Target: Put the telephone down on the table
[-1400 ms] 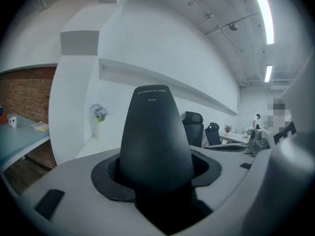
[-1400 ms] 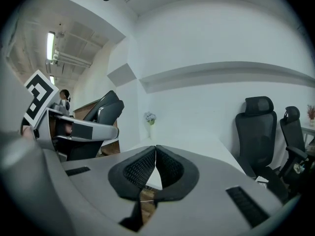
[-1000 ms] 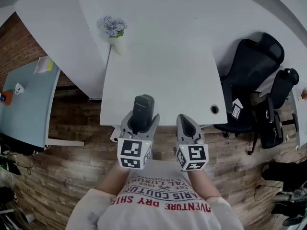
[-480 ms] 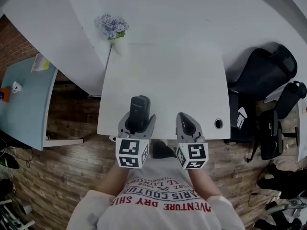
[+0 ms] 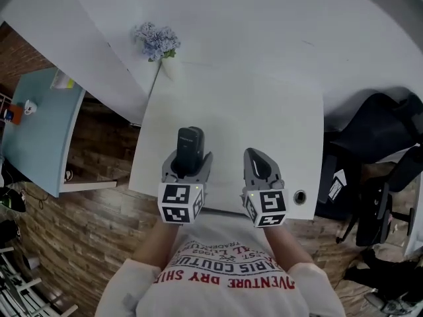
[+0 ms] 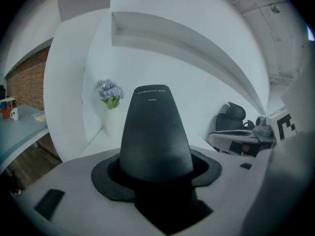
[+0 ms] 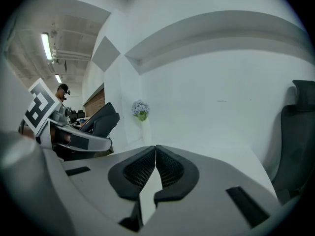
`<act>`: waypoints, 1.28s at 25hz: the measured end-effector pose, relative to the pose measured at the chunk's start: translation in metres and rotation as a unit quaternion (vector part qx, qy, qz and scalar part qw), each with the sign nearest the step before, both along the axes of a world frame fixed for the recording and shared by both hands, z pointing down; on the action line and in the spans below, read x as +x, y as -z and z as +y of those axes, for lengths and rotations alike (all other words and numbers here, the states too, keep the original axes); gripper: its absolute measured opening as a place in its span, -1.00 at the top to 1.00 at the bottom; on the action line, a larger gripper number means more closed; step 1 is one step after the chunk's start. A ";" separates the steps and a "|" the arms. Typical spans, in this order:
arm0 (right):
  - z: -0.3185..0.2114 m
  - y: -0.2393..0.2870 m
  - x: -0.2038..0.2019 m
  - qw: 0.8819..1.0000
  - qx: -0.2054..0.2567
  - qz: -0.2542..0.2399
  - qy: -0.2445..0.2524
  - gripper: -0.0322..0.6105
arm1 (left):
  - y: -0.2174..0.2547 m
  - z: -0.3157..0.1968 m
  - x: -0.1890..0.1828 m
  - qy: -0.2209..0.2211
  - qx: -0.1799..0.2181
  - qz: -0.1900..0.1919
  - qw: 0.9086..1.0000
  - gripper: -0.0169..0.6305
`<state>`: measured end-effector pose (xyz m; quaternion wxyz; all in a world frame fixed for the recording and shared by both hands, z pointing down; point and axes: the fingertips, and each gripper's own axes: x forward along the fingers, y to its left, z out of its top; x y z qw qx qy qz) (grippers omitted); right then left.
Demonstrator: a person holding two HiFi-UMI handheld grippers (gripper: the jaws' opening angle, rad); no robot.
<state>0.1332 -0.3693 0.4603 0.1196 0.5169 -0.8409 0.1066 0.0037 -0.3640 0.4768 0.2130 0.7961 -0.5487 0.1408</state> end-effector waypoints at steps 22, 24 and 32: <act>-0.077 -0.090 -0.056 0.992 -0.116 -0.005 -0.043 0.82 | -0.179 -0.117 -0.063 -0.032 -0.195 -0.077 0.977 0.03; -0.080 -0.096 -0.059 0.992 -0.123 -0.002 -0.042 0.82 | -0.195 -0.117 -0.068 -0.030 -0.218 -0.079 0.972 0.03; -0.099 -0.109 -0.060 0.990 -0.138 0.006 -0.043 0.82 | -0.212 -0.123 -0.065 -0.037 -0.252 -0.086 0.963 0.03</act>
